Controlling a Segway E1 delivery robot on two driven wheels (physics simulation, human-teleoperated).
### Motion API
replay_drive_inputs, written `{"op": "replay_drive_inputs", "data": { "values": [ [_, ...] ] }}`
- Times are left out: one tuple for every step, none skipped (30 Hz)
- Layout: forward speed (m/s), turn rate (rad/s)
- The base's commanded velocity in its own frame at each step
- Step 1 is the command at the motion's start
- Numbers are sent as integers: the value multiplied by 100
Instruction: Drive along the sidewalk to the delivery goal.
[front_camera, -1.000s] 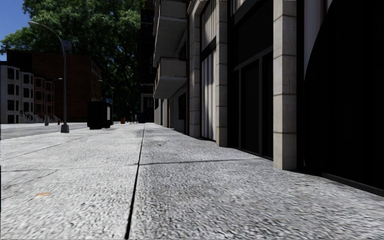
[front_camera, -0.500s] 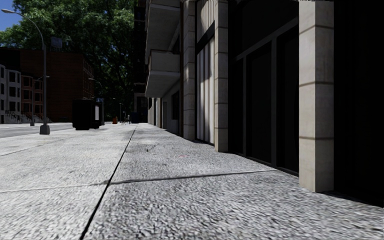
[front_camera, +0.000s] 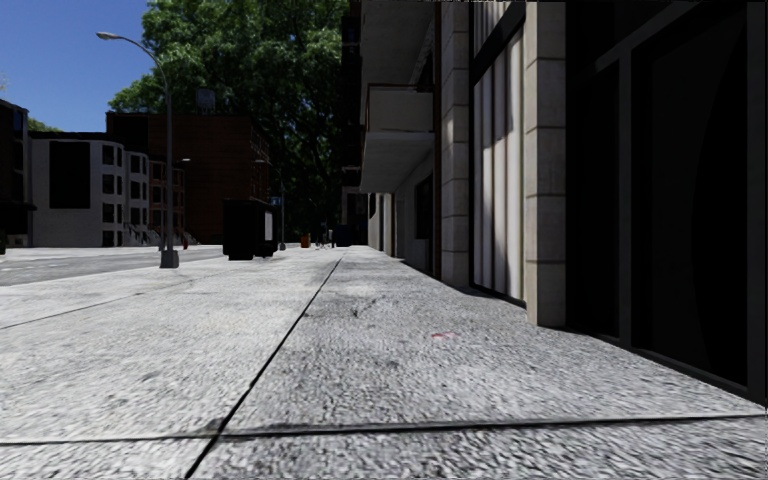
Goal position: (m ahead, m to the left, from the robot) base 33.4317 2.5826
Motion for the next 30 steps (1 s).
{"op": "replay_drive_inputs", "data": {
  "values": [
    [200,1],
    [200,1],
    [200,1],
    [200,1],
    [200,1],
    [200,1],
    [200,1],
    [200,1],
    [200,1],
    [200,0],
    [200,0],
    [200,0],
    [200,0],
    [200,0],
    [200,0],
    [200,0],
    [200,0],
    [200,0],
    [200,0],
    [200,0],
    [200,0],
    [200,0],
    [200,0],
    [200,0],
    [200,0],
    [200,0],
    [200,0],
    [200,0],
    [200,0],
    [200,0]
  ]
}}
